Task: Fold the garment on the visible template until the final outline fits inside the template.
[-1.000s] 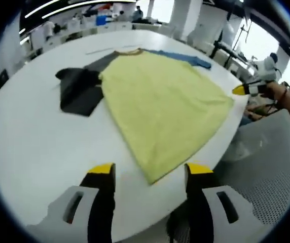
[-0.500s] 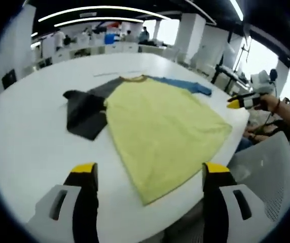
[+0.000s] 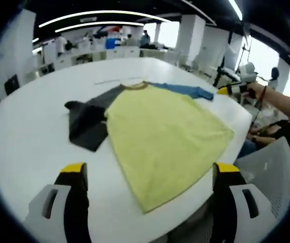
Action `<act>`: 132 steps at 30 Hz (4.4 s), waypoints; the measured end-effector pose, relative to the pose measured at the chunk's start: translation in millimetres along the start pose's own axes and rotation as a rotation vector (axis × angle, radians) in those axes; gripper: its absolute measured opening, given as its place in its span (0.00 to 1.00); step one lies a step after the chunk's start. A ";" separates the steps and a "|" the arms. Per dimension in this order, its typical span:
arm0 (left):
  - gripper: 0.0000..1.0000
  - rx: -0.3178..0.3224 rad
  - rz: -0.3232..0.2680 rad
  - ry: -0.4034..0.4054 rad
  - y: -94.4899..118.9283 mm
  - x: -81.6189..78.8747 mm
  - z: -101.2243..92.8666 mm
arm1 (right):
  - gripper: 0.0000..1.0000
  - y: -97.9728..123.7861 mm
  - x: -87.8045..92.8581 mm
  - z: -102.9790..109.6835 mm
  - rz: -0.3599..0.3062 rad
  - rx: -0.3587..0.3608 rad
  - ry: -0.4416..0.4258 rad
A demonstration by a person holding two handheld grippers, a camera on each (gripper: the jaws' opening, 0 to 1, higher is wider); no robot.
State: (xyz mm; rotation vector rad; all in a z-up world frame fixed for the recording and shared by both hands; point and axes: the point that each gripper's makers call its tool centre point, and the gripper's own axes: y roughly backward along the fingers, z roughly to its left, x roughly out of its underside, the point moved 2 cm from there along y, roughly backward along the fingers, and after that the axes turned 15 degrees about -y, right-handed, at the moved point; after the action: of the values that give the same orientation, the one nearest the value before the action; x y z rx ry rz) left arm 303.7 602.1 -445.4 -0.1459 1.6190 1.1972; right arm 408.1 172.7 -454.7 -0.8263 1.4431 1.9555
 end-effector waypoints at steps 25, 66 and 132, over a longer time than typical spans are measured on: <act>0.92 -0.036 -0.006 -0.090 0.8 -5.3 0.2 | 0.23 -64.3 18.0 -39.2 0.162 0.059 0.097; 0.83 -0.075 -0.008 -0.150 4.5 -10.6 13.9 | 0.00 -10.2 -37.2 -156.6 0.052 0.468 -0.023; 0.93 -0.086 0.008 -0.126 4.9 -19.9 10.7 | 0.00 -15.9 -12.9 -192.9 0.165 0.422 -0.370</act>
State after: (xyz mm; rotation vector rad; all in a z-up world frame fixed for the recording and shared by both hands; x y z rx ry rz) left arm 316.2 603.4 -426.0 -0.1164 1.4612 1.2575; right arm 456.3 -9.9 -498.7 -0.1522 1.6422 1.7074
